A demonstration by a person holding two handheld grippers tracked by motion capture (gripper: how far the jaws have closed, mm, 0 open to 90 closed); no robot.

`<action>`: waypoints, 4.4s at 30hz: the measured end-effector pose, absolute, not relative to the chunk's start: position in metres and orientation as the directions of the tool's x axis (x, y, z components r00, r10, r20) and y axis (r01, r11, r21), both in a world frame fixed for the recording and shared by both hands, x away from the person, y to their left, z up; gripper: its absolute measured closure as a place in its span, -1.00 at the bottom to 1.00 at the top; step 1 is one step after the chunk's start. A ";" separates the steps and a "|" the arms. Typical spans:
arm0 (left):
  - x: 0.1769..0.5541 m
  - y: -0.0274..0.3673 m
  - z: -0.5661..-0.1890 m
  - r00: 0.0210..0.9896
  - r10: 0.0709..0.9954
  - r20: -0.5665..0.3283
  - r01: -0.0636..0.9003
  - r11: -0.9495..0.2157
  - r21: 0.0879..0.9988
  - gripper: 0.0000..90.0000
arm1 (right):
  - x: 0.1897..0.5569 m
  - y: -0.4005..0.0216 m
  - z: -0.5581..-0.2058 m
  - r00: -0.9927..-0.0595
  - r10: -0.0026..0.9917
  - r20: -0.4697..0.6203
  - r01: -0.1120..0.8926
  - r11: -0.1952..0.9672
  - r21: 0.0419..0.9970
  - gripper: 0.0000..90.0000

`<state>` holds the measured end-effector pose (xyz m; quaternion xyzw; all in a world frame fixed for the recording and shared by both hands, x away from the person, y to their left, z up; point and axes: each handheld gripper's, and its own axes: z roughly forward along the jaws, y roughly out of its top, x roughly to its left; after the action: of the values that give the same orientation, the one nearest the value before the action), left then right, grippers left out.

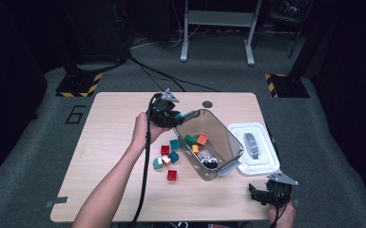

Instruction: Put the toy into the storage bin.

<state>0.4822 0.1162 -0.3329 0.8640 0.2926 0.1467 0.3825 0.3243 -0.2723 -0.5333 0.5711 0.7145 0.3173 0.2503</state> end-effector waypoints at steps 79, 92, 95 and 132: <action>0.439 0.190 -0.493 0.818 0.574 -0.027 0.468 -0.638 0.611 0.16 | 0.324 -0.272 -0.533 -0.221 0.975 0.005 0.657 0.146 0.740 -0.99; 0.434 0.195 -0.490 0.807 0.590 -0.021 0.475 -0.629 0.615 0.31 | 0.324 -0.272 -0.533 -0.221 0.975 0.005 0.657 0.146 0.740 -0.99; 0.433 0.197 -0.487 0.805 0.592 -0.027 0.477 -0.620 0.623 0.31 | 0.324 -0.272 -0.533 -0.221 0.975 0.005 0.657 0.145 0.740 -0.99; 0.448 0.195 -0.413 0.791 0.611 0.012 0.437 -0.580 0.688 0.31 | 0.324 -0.272 -0.533 -0.222 0.975 0.004 0.657 0.147 0.740 -0.99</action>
<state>0.4478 0.1949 -0.4130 0.8799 0.2978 0.1250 0.3485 0.3242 -0.2723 -0.5334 0.5709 0.7145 0.3174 0.2507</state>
